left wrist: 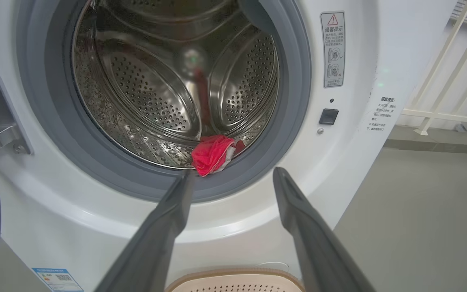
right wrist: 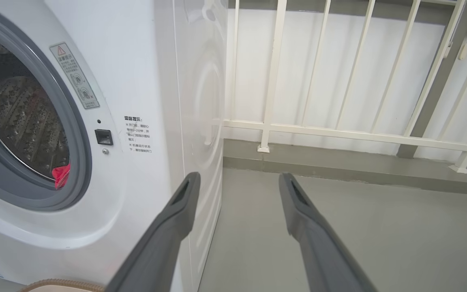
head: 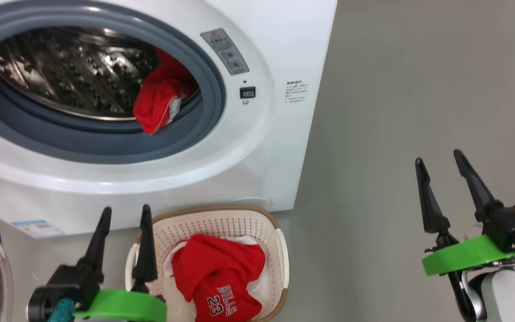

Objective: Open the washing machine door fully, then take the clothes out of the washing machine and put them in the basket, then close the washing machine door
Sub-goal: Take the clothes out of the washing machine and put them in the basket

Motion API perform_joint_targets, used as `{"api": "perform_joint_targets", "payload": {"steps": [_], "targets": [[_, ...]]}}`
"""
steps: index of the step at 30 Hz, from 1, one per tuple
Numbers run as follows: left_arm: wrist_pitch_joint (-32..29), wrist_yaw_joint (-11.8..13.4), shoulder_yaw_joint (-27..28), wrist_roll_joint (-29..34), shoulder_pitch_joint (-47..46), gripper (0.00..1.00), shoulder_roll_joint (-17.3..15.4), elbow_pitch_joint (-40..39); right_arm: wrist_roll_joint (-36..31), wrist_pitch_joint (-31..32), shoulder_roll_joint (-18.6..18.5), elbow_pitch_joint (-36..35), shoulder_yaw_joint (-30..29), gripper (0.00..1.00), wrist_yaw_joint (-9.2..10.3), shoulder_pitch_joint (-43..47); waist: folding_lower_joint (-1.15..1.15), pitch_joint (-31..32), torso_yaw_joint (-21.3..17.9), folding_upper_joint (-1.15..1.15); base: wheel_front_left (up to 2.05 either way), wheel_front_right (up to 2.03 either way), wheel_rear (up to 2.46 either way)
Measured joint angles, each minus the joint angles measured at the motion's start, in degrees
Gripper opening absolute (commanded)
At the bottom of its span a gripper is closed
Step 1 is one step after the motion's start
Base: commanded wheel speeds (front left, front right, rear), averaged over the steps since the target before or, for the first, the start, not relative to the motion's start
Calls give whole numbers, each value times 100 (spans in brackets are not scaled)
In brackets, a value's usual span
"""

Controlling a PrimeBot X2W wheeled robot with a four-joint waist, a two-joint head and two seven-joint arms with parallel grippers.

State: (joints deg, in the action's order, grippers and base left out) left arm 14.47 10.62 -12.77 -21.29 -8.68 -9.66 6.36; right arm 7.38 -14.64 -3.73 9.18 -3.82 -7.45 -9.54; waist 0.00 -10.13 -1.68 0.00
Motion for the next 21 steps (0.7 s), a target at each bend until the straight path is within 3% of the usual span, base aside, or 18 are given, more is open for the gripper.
{"api": "perform_joint_targets", "payload": {"steps": [21], "targets": [[0,-5,155,-202,1098,100,-203,-256,-90,0,98,-214,-44,100,0,849,0,845,-267,0,0,0,0]]}}
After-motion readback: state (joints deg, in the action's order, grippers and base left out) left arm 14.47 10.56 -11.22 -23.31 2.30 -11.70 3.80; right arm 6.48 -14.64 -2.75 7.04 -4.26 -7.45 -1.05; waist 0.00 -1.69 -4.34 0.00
